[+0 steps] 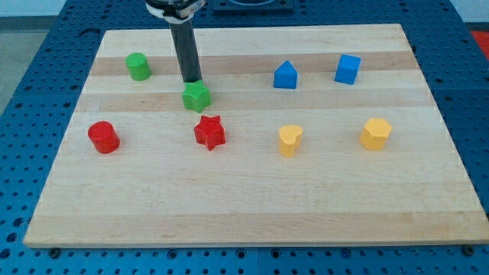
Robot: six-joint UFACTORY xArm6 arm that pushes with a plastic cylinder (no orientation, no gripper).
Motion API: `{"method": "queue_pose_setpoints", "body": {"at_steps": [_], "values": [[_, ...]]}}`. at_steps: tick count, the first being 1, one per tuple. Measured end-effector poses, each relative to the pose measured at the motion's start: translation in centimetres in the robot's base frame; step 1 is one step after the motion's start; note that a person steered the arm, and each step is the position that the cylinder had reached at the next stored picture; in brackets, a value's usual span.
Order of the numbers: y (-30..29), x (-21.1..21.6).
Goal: Push the green star to the left side of the red star
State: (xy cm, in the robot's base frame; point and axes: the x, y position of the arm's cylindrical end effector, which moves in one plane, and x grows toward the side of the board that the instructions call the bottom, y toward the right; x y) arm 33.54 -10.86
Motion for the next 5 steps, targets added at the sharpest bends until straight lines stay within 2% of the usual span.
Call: {"method": "queue_pose_setpoints", "body": {"at_steps": [3, 4, 5], "values": [[0.0, 2.2], [-1.9, 6.2], [-3.9, 7.3]]}}
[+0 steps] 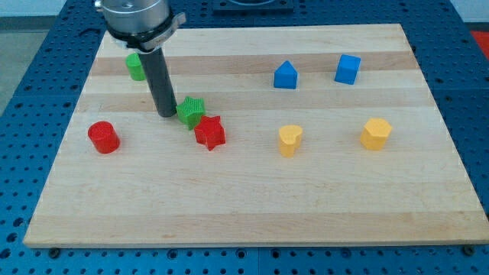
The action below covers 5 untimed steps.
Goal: Push the green star to the left side of the red star
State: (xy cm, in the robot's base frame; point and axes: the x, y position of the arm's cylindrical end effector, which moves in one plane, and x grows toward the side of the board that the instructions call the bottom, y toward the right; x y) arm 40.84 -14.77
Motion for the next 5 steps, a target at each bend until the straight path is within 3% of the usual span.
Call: {"method": "queue_pose_setpoints", "body": {"at_steps": [2, 4, 5], "values": [[2.1, -4.1], [5.8, -2.6], [3.1, -0.8]]}}
